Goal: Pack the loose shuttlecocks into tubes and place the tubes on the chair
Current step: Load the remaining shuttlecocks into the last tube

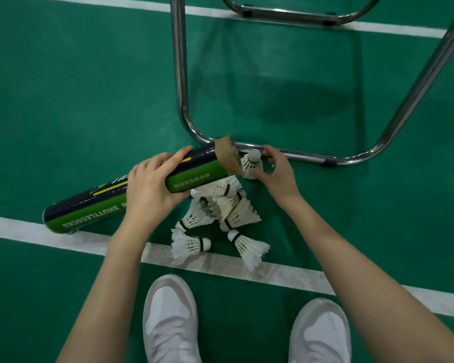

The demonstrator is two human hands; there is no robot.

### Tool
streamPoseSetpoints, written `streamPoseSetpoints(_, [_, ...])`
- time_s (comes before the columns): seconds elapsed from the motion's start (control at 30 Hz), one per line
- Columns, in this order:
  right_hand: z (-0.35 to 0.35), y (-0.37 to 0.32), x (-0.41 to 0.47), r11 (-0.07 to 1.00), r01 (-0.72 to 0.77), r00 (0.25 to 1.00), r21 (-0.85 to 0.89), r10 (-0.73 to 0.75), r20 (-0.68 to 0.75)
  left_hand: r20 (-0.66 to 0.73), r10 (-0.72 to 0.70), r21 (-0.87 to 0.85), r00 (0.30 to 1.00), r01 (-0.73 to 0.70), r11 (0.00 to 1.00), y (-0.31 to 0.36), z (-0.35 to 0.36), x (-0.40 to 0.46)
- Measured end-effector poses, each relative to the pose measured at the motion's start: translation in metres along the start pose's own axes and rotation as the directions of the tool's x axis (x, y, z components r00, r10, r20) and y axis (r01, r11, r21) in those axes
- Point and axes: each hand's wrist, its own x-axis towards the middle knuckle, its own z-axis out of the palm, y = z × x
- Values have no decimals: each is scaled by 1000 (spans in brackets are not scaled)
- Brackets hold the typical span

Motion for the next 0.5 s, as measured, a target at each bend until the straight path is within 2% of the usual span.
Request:
streamPoseSetpoints(0.23, [17,6,7,997,18,999,-69,-20,-25,2,10,12,1000,-10,1000,2,-1,-9])
streamPoseSetpoints(0.5, [2,0,-16,996,-13,1000,90,12,8,40,-6,-6,999,6,1000,1,2,-25])
